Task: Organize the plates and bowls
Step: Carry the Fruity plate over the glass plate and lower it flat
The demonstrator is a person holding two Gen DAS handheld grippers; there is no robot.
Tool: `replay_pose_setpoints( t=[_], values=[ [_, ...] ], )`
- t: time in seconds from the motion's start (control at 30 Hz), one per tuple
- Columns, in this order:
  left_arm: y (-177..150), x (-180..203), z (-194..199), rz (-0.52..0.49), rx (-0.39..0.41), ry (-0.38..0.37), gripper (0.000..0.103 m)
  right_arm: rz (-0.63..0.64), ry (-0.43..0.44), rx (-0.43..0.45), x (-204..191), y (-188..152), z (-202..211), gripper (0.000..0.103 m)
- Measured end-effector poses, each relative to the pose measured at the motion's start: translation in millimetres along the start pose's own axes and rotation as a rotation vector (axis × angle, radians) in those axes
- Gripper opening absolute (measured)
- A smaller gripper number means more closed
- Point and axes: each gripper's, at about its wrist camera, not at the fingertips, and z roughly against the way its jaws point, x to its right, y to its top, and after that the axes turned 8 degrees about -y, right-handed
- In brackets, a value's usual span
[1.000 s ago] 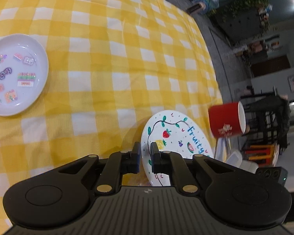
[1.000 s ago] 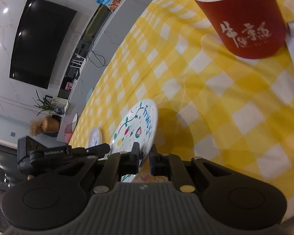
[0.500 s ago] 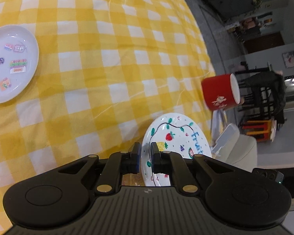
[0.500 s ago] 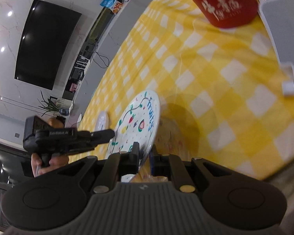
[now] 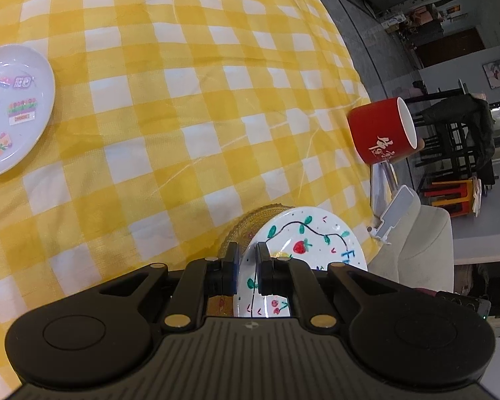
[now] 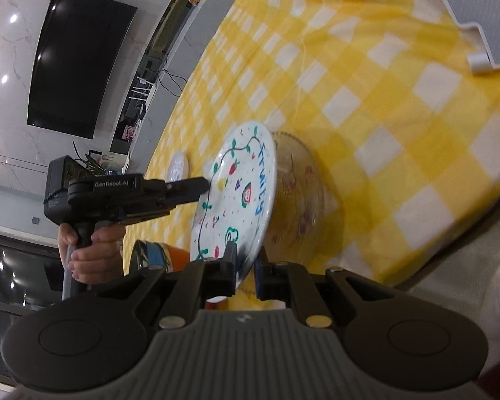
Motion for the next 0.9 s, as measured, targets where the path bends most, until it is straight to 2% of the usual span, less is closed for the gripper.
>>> replay_pose_setpoints(
  t=[0.13,0.43,0.63,0.73,0.9],
  values=[
    [-1,0,-8,-0.004,-0.015,0.035,0.010,-0.003,-0.009,-0.022,-1,-3,-4,0.008],
    [-2,3,-6,-0.024,-0.015,0.049,0.011,-0.051,-0.034,-0.068,7,-6,-12,0.012],
    [-1,9,-7,-0.043,-0.017,0.077,0.012,-0.080,-0.015,-0.089,11,-8,-13,0.012],
    [-1,8,-5,-0.035,-0.011,0.030,0.012,-0.089,0.001,-0.104,11,-11,-15,0.012],
    [0,11,-2,-0.040,0.002,0.043,0.012,-0.100,-0.004,-0.095,13,-15,-15,0.010]
  ],
)
